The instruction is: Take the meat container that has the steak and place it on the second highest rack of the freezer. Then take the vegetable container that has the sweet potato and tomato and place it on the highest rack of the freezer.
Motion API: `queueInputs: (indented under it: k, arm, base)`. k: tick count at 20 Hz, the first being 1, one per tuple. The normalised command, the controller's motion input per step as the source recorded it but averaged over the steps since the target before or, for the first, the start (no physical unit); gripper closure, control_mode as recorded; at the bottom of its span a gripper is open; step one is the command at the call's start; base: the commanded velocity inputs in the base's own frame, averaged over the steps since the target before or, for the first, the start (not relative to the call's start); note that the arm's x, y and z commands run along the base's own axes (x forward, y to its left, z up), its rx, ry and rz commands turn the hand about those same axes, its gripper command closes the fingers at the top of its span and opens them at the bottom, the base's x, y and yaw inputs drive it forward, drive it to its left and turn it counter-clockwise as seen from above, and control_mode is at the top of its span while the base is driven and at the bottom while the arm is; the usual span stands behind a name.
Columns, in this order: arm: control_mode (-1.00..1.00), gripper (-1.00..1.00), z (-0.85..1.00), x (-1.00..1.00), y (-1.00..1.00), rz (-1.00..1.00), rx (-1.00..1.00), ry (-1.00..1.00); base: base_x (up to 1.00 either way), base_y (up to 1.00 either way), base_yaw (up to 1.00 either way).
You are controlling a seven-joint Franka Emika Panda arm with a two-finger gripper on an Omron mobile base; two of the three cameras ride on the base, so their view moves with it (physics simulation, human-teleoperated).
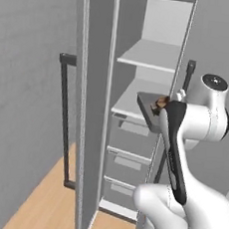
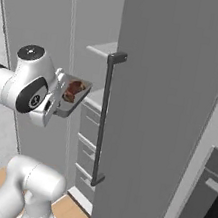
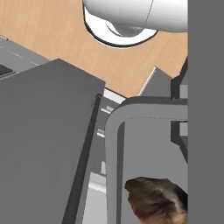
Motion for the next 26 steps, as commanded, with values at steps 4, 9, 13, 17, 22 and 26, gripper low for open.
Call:
queueInputs:
  k: [4,9,13,17,22,26]
  arm:
    - [1.0,1.0,0.0,0.0,0.0,0.0,0.0,0.0]
    - [1.0,1.0,0.0,0.0,0.0,0.0,0.0,0.0]
    - [1.0,1.0,0.0,0.0,0.0,0.0,0.0,0.0]
    - [1.0,1.0,0.0,0.0,0.0,0.0,0.0,0.0]
    - [1.0,1.0,0.0,0.0,0.0,0.0,0.0,0.0]
    - [1.0,1.0,0.0,0.0,0.0,0.0,0.0,0.0]
  base:
    - [0.31,0.57,-0.31]
    - [0.45,0.21,-0.24]
    - [0.47,0.0,-0.13]
    - [0.5,0.12,-0.12]
    - [0.34,0.47,-0.16]
    - [0.31,0.37,-0.19]
